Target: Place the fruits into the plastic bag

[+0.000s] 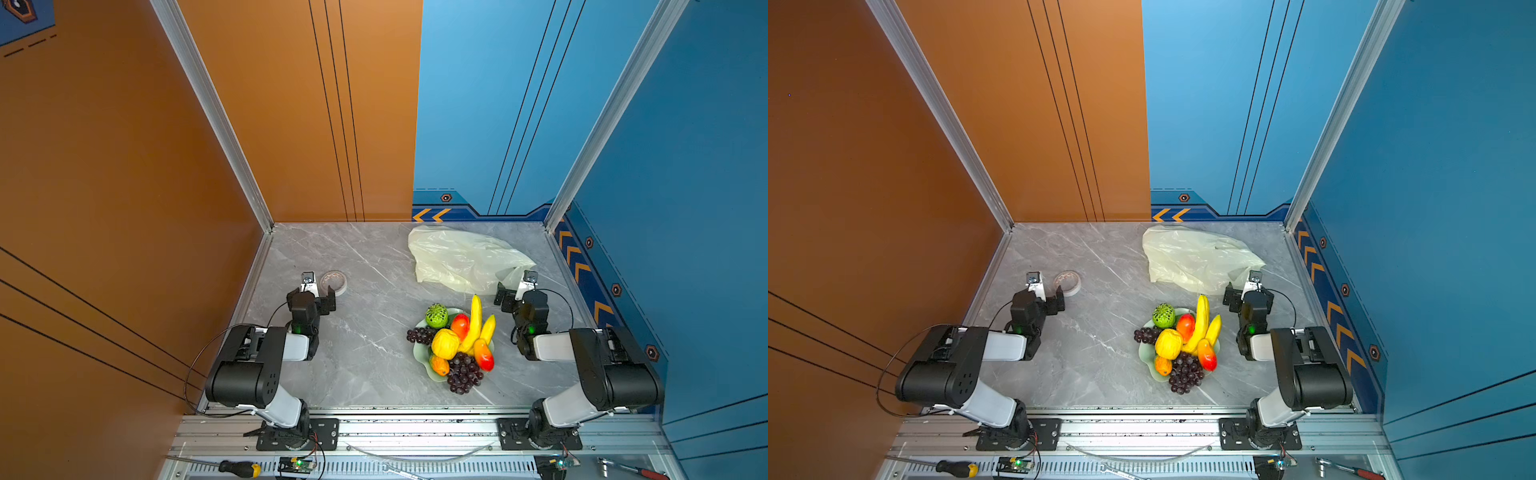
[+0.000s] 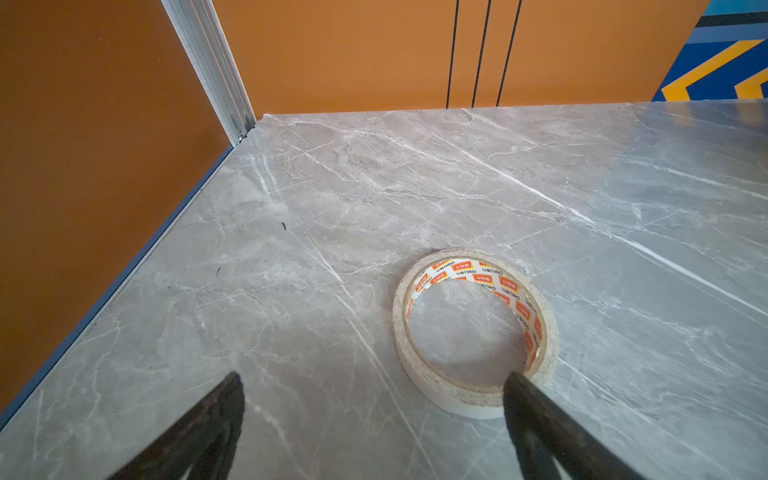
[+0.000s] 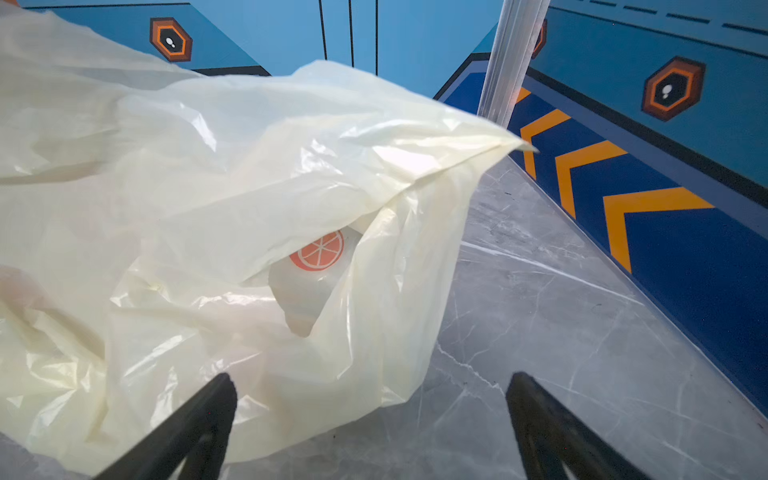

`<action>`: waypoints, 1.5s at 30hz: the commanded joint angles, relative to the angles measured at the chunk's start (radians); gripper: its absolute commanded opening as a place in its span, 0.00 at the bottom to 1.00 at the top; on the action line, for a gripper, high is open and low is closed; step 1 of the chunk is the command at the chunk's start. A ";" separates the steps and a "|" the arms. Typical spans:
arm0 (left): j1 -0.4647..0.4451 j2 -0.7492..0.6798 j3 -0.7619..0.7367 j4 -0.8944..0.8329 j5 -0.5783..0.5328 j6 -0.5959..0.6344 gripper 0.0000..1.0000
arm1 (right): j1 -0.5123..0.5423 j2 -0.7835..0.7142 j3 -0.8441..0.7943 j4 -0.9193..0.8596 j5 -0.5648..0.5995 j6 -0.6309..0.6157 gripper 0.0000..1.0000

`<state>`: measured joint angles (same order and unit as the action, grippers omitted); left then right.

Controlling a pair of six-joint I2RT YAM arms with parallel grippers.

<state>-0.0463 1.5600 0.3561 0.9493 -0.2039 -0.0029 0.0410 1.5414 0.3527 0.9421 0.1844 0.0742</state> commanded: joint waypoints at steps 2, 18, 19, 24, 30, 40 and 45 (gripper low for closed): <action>0.006 0.007 0.020 -0.009 0.022 0.011 0.98 | -0.001 0.006 0.015 -0.022 -0.010 -0.013 1.00; 0.006 0.007 0.019 -0.009 0.021 0.011 0.98 | -0.001 0.006 0.016 -0.022 -0.010 -0.012 1.00; 0.006 0.006 0.019 -0.010 0.021 0.011 0.98 | -0.001 0.005 0.017 -0.021 -0.011 -0.012 1.00; 0.006 0.006 0.018 -0.009 0.021 0.011 0.98 | -0.001 0.006 0.017 -0.022 -0.010 -0.012 1.00; 0.006 0.007 0.019 -0.009 0.022 0.011 0.98 | -0.003 0.006 0.017 -0.023 -0.011 -0.010 1.00; 0.006 0.003 0.016 -0.006 0.023 0.011 0.98 | -0.003 0.006 0.014 -0.017 -0.014 -0.010 1.00; -0.010 -0.095 -0.002 -0.049 -0.024 0.018 0.98 | 0.014 -0.053 -0.007 -0.023 0.069 -0.003 1.00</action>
<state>-0.0475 1.5352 0.3553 0.9276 -0.2054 0.0002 0.0444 1.5383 0.3523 0.9409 0.1940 0.0742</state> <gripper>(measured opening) 0.976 0.992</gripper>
